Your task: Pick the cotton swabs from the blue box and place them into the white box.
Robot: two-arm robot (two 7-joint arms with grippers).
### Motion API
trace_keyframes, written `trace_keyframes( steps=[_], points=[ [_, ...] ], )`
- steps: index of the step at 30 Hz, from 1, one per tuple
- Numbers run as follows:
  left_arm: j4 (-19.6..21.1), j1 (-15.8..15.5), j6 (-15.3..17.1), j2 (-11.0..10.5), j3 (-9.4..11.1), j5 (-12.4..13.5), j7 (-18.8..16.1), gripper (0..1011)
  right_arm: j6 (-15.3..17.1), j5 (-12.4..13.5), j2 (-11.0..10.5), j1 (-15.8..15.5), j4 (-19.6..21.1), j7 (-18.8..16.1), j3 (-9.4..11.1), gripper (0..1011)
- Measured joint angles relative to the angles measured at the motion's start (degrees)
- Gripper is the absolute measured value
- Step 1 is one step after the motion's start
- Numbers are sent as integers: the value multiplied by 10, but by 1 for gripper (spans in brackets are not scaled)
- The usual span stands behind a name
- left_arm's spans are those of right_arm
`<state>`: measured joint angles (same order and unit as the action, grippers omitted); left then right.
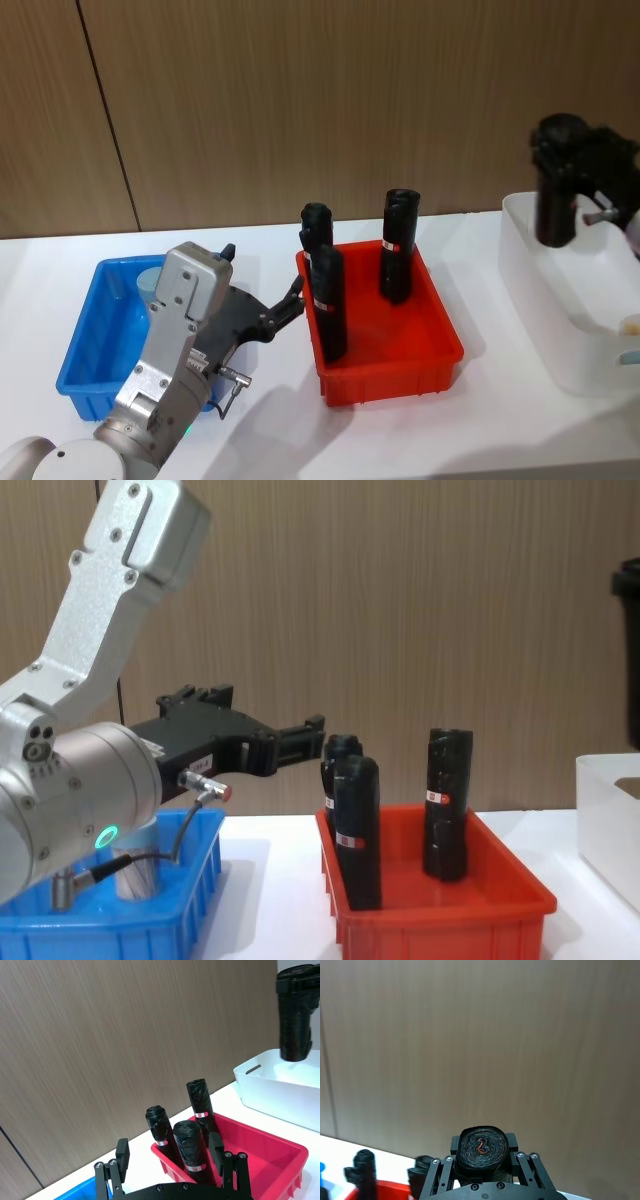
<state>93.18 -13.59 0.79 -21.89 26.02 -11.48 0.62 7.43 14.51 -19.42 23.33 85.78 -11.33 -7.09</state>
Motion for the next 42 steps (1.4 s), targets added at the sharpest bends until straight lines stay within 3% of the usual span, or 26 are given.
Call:
trace_keyframes(
  steps=[17,35,42],
  points=[
    [0,0,0,0,0,0,0,1004,19,0,-22,-15,-7,36,24,518],
    [0,0,0,0,0,0,0,1004,11,5,-26,-20,-16,41,31,1000],
    [0,0,0,0,0,0,0,1004,9,5,-27,-22,-16,42,33,1001]
  ],
)
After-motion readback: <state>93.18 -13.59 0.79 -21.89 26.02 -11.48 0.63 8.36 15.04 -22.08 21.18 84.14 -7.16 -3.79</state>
